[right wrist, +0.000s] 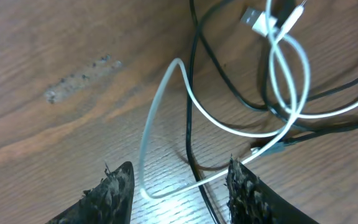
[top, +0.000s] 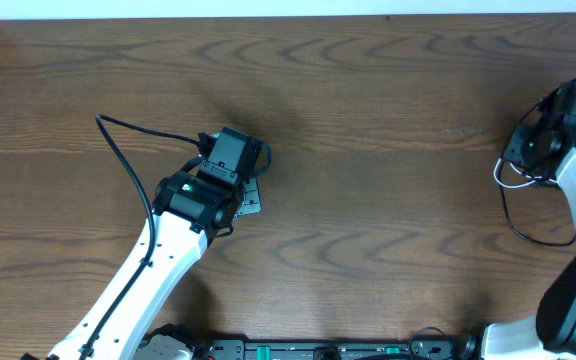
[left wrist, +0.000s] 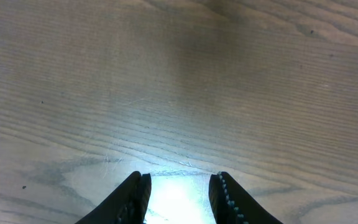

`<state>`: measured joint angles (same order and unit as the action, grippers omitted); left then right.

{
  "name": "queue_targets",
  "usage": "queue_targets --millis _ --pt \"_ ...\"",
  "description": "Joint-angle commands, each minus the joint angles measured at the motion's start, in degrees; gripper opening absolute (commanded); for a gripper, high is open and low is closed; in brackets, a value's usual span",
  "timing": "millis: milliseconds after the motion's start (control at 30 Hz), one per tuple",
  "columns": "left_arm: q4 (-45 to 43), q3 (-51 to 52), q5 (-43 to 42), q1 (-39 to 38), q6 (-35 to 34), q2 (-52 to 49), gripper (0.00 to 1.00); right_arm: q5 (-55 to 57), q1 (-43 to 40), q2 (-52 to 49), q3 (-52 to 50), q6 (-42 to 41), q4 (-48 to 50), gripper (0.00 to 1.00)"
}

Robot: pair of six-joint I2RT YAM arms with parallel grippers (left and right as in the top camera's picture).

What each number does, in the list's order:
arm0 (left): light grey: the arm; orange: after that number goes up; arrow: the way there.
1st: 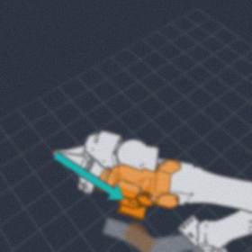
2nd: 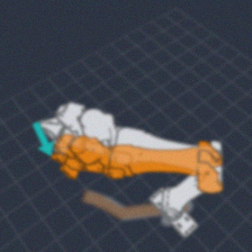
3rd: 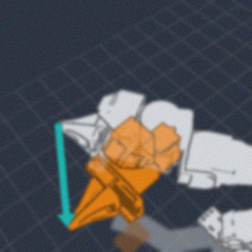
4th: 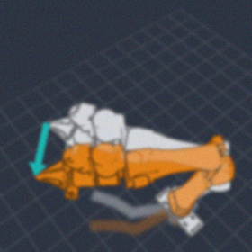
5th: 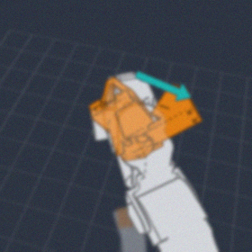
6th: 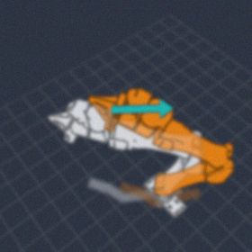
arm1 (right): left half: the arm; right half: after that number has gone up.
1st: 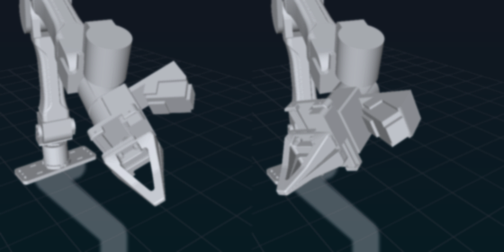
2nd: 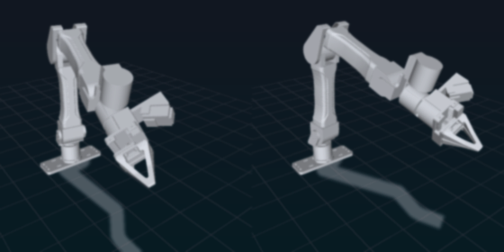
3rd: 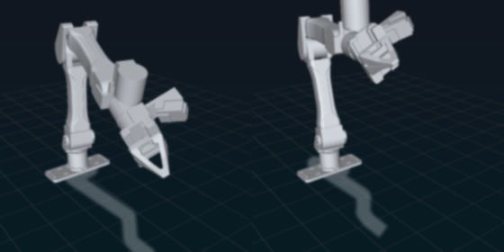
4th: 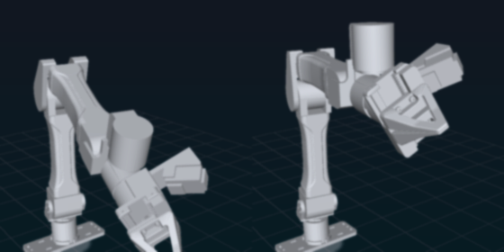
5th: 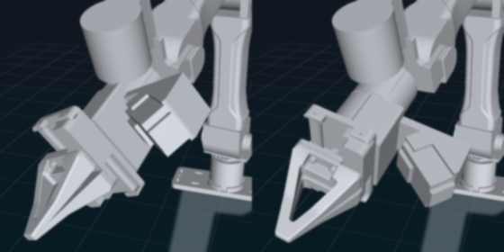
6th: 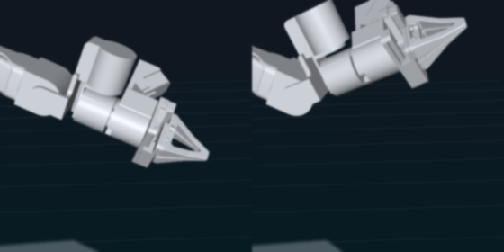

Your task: Untangle cables

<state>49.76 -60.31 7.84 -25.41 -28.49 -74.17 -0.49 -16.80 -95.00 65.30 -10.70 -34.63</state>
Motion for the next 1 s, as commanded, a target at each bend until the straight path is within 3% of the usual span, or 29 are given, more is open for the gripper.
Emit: queue_targets --millis 0,133,333,967 --pt "0.3 0.5 0.2 0.0 0.1 -0.4 0.36 -2.6 0.0 -3.9 0.2 -1.5 0.5 0.44" --pt "0.3 0.5 0.2 0.0 0.1 -0.4 0.36 -7.9 0.1 -7.6 0.2 -1.5 1.6 0.40" --pt "0.3 0.5 0.1 0.0 0.1 -0.4 0.36 -8.9 0.0 -10.2 0.2 -1.5 1.4 0.01" --pt "0.3 0.5 0.2 0.0 0.1 -0.4 0.36 -8.9 0.0 -9.9 0.2 -1.5 0.9 0.01"
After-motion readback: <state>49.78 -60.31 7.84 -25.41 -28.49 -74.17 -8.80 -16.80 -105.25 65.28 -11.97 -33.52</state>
